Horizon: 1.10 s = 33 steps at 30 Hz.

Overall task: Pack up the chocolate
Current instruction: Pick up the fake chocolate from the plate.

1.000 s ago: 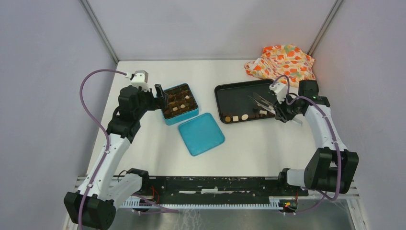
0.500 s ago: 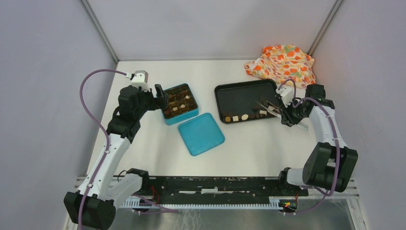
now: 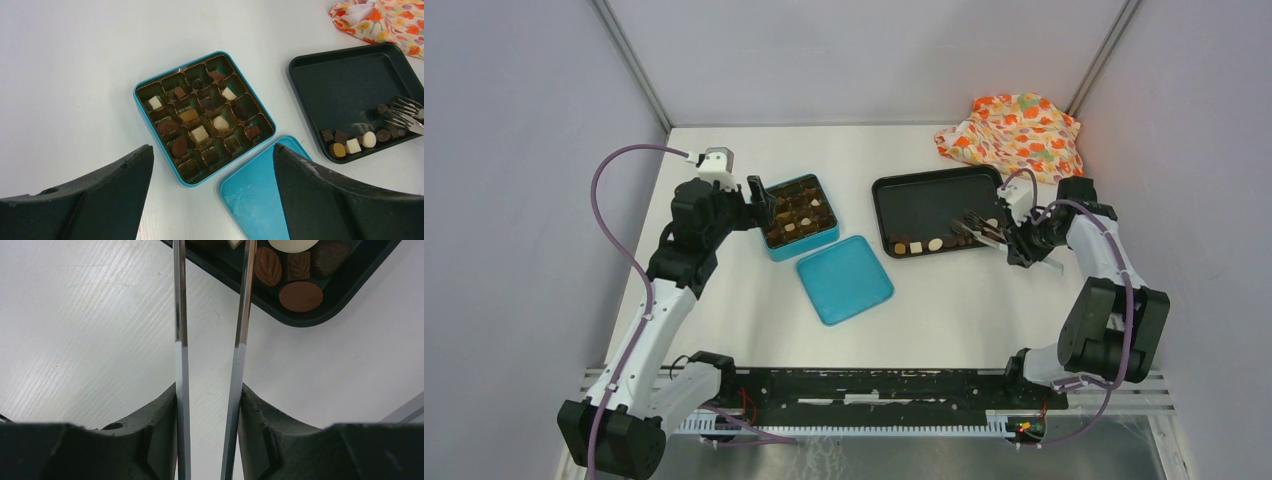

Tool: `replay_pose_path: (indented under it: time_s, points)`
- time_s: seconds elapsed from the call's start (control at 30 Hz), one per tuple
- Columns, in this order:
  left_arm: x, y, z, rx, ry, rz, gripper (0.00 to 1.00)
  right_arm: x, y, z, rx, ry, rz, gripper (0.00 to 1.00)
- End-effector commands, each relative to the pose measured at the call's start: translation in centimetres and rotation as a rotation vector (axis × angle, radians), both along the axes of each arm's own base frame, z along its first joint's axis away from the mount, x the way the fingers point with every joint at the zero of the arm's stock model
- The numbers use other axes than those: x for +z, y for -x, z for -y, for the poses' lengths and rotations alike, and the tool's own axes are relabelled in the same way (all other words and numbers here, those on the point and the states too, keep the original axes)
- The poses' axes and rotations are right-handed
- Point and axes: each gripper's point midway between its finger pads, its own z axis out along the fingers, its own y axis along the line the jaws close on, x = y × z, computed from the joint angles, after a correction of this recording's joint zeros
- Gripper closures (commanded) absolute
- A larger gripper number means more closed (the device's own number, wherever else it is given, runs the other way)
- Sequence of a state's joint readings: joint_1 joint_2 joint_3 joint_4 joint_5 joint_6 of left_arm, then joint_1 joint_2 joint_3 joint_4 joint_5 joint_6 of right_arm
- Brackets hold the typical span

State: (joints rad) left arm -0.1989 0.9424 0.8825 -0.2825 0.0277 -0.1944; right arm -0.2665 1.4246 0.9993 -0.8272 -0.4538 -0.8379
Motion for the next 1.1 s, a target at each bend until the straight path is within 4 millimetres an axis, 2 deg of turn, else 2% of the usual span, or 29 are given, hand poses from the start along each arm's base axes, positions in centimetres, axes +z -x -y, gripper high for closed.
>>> replay_pose_path:
  time_s: [0.0,0.53,0.7,0.87,1.07]
  points:
    - [0.3,-0.3,0.0,-0.024,-0.047,0.031,0.06,1.0,-1.8,0.4,0.006,0.008,0.050,0.53]
    - [0.1,-0.3,0.0,-0.024,-0.048,0.027,0.06,0.9,-3.4,0.5,0.005,0.014,0.037,0.57]
    - [0.1,-0.3,0.0,-0.022,-0.048,0.027,0.06,1.2,-3.6,0.2,0.014,0.006,0.045,0.69]
    - [0.2,-0.3,0.0,-0.023,-0.049,0.028,0.06,2.3,-4.0,-0.3,0.028,-0.011,0.078,0.80]
    - [0.2,-0.3,0.0,-0.023,-0.049,0.029,0.06,4.5,-4.6,-2.0,0.075,-0.032,0.128,0.84]
